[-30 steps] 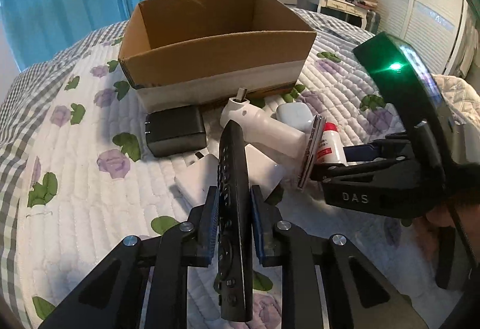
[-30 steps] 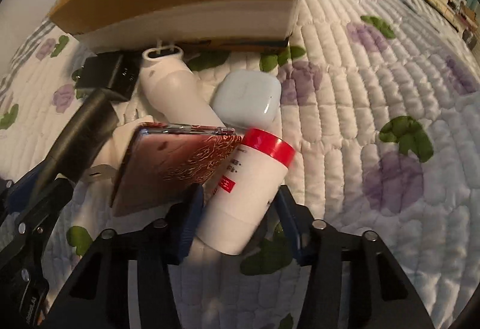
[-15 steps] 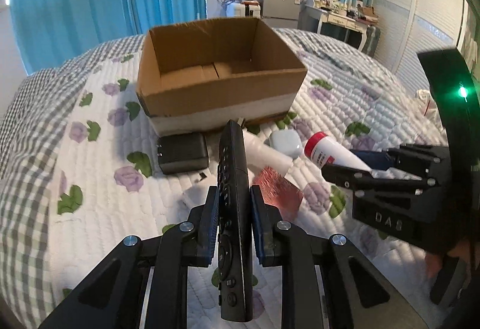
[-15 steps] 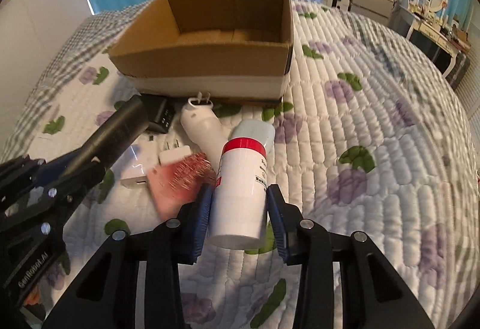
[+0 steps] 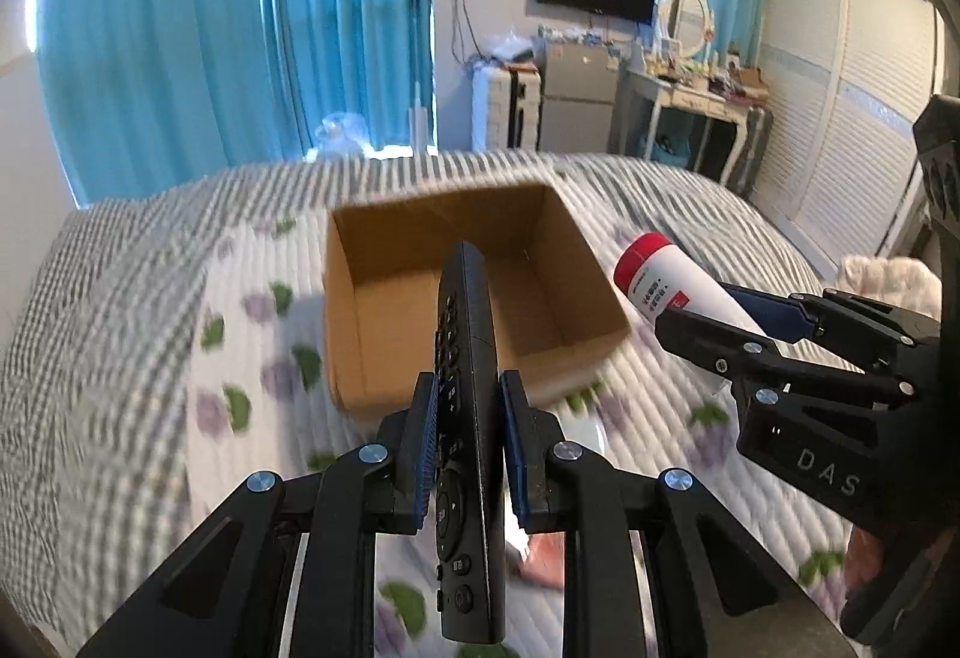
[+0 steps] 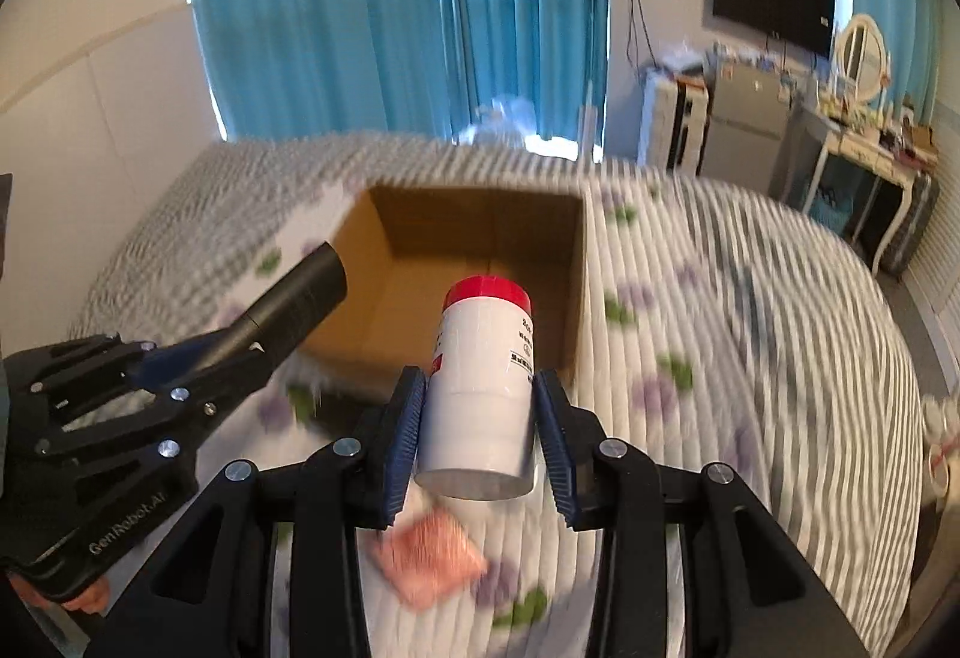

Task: Organize rigid objects
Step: 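Carry both items over the box and open both tools to drop them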

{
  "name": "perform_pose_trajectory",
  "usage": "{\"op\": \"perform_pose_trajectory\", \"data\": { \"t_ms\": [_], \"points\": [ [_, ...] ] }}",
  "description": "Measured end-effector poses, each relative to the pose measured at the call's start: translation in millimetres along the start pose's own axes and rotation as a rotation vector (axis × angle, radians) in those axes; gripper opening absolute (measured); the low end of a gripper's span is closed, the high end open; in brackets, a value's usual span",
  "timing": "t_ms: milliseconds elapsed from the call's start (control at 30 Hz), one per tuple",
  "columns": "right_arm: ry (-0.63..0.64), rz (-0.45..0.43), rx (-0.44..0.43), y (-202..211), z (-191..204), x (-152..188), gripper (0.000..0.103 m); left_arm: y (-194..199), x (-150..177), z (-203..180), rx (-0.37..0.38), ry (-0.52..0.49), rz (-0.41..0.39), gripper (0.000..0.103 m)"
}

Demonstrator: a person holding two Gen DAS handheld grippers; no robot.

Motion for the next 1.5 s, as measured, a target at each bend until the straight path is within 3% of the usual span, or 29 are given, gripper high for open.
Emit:
{"op": "perform_pose_trajectory", "data": {
  "t_ms": [167, 333, 567, 767, 800, 833, 867, 1000, 1100, 1167, 1233, 1300, 1367, 1500],
  "points": [
    [0.023, -0.048, -0.004, -39, 1, -56, 0.037, -39, -45, 20, -0.061, 0.033, -0.009, 0.02],
    [-0.004, -0.048, -0.014, -96, -10, -84, 0.037, -94, -65, 36, -0.069, 0.067, 0.014, 0.02],
    [-0.003, 0.005, -0.006, -169, -28, -78, 0.037, -162, -47, 38, -0.072, 0.06, 0.084, 0.02],
    [0.014, 0.043, -0.017, -195, -28, -61, 0.038, -182, -37, 31, -0.052, 0.046, 0.099, 0.021],
    [0.018, 0.044, -0.017, -195, -29, -61, 0.045, -182, -35, 30, -0.052, 0.045, 0.103, 0.023],
    [0.022, 0.035, 0.004, -193, -30, -61, 0.052, -180, -35, 29, -0.056, 0.045, 0.096, 0.023],
    [0.02, 0.025, 0.03, -188, -32, -63, 0.066, -176, -35, 29, -0.06, 0.043, 0.089, 0.025],
    [0.013, -0.012, 0.068, -158, -39, -73, 0.068, -152, -36, 30, -0.058, 0.054, 0.081, 0.054],
    [0.008, -0.034, 0.088, -118, -42, -81, 0.068, -122, -36, 33, -0.079, 0.05, 0.064, 0.059],
    [0.018, -0.034, 0.095, -98, -44, -84, 0.069, -100, -35, 37, -0.093, 0.055, 0.056, 0.07],
    [0.044, -0.042, 0.11, -67, -41, -83, 0.072, -76, -33, 42, -0.107, 0.062, 0.038, 0.09],
    [0.056, -0.047, 0.118, -42, -39, -77, 0.081, -49, -28, 43, -0.126, 0.051, 0.006, 0.096],
    [0.057, -0.042, 0.114, -19, -39, -70, 0.083, -28, -22, 43, -0.151, 0.033, -0.006, 0.102],
    [0.076, -0.014, 0.125, 16, -33, -48, 0.093, 1, -5, 42, -0.168, 0.017, 0.005, 0.103]
  ]
}}
Point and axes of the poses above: each gripper's, at about its wrist camera, not at the fingertips, and y roughly against the way its jaws point, z to its left, x to its underside, the point moved 4 cm from there along -y, roughly the way its jaws point, and after that the axes turned 2 degrees about -z, right-handed, at the moved point
